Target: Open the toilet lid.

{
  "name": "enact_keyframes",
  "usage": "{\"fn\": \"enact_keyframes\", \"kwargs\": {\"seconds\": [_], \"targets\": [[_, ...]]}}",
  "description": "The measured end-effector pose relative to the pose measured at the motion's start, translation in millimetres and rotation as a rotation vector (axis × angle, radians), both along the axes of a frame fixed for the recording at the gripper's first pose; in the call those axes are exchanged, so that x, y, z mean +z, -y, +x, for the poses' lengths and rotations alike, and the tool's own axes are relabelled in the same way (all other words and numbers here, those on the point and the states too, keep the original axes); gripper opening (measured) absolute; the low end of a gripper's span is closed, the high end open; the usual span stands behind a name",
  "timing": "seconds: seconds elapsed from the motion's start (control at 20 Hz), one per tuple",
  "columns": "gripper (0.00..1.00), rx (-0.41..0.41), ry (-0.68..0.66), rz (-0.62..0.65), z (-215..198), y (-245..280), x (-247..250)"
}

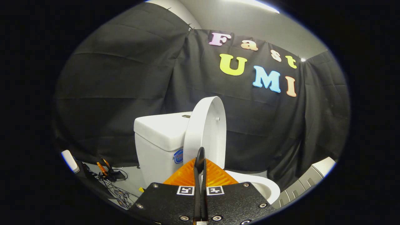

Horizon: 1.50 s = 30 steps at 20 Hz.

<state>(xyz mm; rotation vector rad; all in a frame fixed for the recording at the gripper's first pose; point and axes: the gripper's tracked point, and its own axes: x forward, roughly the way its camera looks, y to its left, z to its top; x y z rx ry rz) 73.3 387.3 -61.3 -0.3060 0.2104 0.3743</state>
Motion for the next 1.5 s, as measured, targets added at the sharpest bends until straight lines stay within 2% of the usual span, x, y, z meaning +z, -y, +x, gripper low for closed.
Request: {"fn": "enact_keyframes", "kwargs": {"seconds": [0.1,0.2,0.3,0.5,0.55,0.95,1.5], "targets": [[0.0,0.021,-0.002,0.016,1,1,0],[0.05,0.094,-0.048,0.065,-4,-9,-6],[0.26,0.115,-0.036,0.077,-7,0,-1],[0.84,0.081,0.016,0.102,-16,35,14],[0.95,0.071,0.023,0.123,-16,44,21],[0.95,-0.018,0.086,0.215,-24,129,77],[0.95,-0.186,0.122,0.281,-23,264,104]]}}
